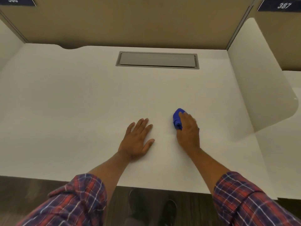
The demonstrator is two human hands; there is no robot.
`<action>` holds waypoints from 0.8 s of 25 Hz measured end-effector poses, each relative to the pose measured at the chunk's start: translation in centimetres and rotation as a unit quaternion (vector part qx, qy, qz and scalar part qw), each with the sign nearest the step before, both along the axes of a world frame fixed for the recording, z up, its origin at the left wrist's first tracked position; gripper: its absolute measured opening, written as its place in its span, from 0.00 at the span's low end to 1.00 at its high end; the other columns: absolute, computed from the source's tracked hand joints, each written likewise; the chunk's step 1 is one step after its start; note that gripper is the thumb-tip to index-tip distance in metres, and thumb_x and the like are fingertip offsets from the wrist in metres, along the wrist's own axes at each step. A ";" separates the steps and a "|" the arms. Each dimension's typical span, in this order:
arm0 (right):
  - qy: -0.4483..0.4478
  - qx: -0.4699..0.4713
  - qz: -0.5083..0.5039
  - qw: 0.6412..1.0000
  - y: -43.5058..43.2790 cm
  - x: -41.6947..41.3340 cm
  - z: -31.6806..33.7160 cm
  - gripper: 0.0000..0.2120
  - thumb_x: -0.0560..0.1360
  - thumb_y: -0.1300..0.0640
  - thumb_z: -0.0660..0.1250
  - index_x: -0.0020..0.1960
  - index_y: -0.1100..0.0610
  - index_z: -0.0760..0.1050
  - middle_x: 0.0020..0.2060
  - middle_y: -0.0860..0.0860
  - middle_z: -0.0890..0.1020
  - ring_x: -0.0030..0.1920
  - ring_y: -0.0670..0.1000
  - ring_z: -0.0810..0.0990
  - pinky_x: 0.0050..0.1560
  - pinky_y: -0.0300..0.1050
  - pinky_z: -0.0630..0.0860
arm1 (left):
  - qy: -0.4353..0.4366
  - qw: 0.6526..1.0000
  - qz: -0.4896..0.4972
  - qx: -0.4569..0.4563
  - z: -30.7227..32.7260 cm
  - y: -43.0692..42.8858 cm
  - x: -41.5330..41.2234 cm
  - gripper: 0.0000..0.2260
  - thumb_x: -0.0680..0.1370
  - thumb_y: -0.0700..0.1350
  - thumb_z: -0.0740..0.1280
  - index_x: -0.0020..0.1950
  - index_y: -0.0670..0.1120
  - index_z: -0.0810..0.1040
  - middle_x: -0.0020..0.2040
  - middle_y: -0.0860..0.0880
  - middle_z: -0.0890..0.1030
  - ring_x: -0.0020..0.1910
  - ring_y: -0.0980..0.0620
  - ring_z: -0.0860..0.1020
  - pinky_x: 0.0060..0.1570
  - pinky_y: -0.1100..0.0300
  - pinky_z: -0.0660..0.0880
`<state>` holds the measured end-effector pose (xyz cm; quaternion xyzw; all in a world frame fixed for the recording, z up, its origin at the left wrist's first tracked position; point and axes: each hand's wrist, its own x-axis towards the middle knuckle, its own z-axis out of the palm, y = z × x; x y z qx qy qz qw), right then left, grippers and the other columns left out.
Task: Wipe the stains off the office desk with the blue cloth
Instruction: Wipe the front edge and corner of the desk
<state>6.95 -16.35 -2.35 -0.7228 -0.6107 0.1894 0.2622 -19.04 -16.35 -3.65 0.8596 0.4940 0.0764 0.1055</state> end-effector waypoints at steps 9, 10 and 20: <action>-0.004 0.004 0.122 0.992 -8.3 -14.1 -1.0 0.37 0.74 0.67 0.70 0.80 0.53 0.63 0.79 0.55 0.66 0.80 0.56 0.62 0.80 0.51 0.50 | -0.435 0.818 0.133 -0.353 3.5 2.2 -1.6 0.30 0.82 0.61 0.52 0.82 0.49 0.65 0.73 0.47 0.78 0.75 0.59 0.70 0.76 0.59 0.60; -0.004 0.004 0.136 0.991 -9.5 -15.5 -1.2 0.38 0.74 0.66 0.71 0.80 0.52 0.62 0.79 0.54 0.67 0.79 0.56 0.62 0.80 0.51 0.50 | -0.440 0.804 0.136 -0.375 3.9 2.7 -2.0 0.31 0.82 0.62 0.51 0.82 0.48 0.65 0.72 0.46 0.79 0.76 0.57 0.70 0.75 0.60 0.59; 0.459 -0.131 -0.086 0.875 -12.4 -14.9 5.8 0.14 0.76 0.43 0.72 0.60 0.33 0.77 0.57 0.47 0.85 0.52 0.48 0.86 0.47 0.43 0.83 | -0.459 0.770 0.145 -0.419 5.5 2.6 -3.9 0.29 0.86 0.65 0.44 0.78 0.54 0.72 0.67 0.55 0.83 0.74 0.59 0.72 0.75 0.54 0.57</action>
